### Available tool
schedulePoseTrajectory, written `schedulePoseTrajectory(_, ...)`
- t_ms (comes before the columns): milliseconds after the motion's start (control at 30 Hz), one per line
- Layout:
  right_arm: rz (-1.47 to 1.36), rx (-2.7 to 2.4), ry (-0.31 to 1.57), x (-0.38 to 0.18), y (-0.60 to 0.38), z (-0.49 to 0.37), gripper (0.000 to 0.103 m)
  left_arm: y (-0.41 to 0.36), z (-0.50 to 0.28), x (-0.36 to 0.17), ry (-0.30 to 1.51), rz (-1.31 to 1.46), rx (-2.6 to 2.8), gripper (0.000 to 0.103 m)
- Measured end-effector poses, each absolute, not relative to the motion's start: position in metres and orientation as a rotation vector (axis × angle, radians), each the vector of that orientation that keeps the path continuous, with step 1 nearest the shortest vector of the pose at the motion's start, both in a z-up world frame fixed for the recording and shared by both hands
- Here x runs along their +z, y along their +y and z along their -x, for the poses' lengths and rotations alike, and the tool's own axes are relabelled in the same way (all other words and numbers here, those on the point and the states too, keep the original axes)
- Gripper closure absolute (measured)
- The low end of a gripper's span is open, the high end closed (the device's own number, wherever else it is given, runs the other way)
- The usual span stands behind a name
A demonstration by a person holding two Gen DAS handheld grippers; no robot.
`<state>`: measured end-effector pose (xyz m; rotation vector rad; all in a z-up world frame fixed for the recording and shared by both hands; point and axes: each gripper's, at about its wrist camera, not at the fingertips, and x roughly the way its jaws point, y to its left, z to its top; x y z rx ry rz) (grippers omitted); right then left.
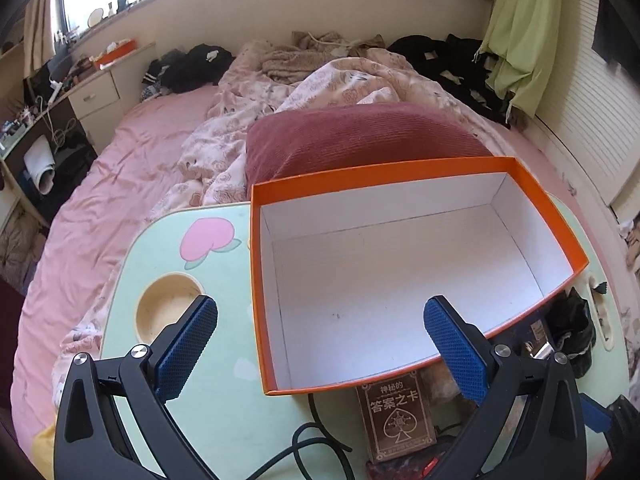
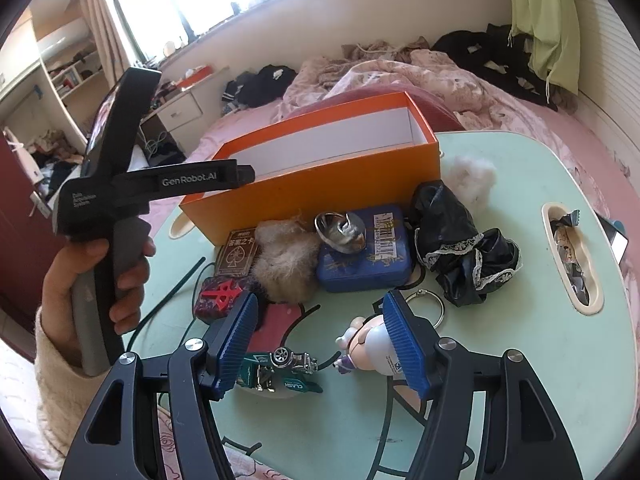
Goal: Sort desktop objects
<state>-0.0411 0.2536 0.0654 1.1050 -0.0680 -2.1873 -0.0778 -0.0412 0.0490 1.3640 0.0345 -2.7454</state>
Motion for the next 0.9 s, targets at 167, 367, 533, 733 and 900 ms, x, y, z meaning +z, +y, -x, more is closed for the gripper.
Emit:
schedulePoseTrajectory(167,-1.088,-2.192,-0.089,0.067,0.256,0.041,0.038,-0.043,0.074,0.056,0.079,-1.345,-2.805,0.000)
schedulePoseTrajectory(367,-1.022,-2.288,-0.101,0.084,0.286,0.041,0.038,-0.055,0.034,0.081,0.145,-1.363,-2.956,0.000)
schedulePoseTrajectory(533,-1.031,-2.368,-0.001,0.075,0.303,0.027,0.038,-0.075,-0.011,0.096,0.058,-1.432,-2.958,0.000)
schedulePoseTrajectory(733,-1.054,-2.403,0.242,0.051,0.281,0.020,0.038,-0.109,-0.045,0.109,-0.038,-1.508,-2.895,0.000)
schedulePoseTrajectory(900,-1.106,-2.365,0.234,0.035,0.271,0.020,0.028,-0.146,-0.074,0.128,-0.035,-1.418,-2.855,0.000)
